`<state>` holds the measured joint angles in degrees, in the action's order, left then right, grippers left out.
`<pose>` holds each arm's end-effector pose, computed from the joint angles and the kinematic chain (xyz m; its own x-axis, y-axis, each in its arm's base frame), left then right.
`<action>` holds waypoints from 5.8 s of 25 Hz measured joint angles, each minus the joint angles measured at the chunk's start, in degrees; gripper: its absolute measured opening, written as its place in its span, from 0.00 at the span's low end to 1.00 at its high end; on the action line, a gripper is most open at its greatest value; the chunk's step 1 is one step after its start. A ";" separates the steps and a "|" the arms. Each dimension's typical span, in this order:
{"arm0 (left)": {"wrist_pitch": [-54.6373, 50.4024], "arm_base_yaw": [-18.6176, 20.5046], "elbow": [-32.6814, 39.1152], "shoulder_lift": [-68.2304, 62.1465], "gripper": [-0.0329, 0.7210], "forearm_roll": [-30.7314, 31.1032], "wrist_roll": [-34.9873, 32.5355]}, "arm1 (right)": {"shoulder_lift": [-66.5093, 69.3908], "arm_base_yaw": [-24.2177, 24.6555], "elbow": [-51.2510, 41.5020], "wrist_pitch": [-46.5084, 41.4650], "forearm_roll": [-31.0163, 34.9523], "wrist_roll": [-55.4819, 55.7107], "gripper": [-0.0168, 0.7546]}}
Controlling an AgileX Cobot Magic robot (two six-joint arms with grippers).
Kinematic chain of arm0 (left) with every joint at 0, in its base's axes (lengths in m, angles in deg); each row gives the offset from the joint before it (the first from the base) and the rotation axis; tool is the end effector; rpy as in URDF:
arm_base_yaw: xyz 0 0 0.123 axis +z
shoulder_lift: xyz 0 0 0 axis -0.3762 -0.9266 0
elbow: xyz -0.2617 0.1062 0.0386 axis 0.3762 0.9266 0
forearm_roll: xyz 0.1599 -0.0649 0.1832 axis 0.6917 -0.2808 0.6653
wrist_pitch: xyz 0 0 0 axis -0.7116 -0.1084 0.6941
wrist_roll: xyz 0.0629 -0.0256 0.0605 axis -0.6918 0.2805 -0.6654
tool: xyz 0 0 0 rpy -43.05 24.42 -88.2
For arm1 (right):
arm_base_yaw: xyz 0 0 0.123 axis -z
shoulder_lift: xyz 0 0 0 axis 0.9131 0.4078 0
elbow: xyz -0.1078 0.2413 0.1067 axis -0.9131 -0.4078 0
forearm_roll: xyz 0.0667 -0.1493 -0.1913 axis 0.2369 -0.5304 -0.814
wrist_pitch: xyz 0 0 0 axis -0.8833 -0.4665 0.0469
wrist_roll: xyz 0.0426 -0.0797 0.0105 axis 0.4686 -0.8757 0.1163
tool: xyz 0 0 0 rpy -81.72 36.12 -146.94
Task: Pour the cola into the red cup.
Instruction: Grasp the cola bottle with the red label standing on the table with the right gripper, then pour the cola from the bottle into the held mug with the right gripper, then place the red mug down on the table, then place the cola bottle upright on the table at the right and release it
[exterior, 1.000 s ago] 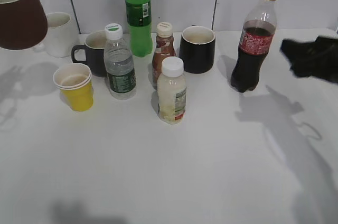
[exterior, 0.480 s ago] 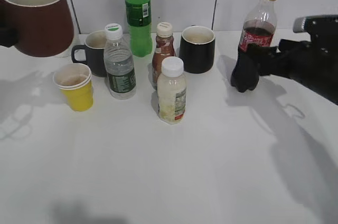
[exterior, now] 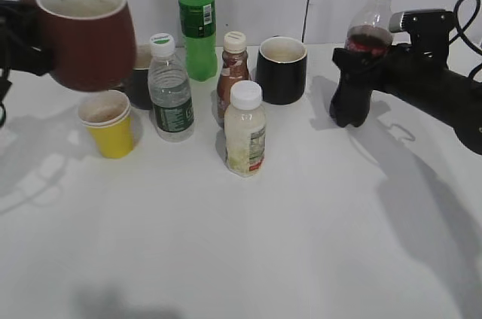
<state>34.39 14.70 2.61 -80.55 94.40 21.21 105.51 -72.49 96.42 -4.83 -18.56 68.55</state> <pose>0.2757 -0.0585 0.2433 -0.0843 0.2267 -0.9703 0.3951 0.9016 0.1763 0.3836 0.0741 0.1203 -0.1942 0.0496 -0.9797 -0.4160 0.9003 0.1281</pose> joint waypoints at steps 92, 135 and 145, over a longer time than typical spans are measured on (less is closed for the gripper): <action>-10.56 -16.87 -17.26 -8.60 0.12 -10.64 0.06 | -23.75 -13.80 -0.50 -23.56 5.32 -31.74 0.64; 33.89 21.29 -11.71 -49.53 0.20 -3.23 -3.64 | -18.36 -5.23 -0.86 -20.09 -1.94 -5.02 0.63; 35.57 21.29 -9.16 -49.46 0.35 -3.99 -3.60 | -18.36 -5.23 -0.86 -20.09 -1.94 -5.02 0.63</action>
<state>69.96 35.99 -6.55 -130.01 90.40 17.61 87.15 -77.72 95.56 -24.92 -20.49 63.52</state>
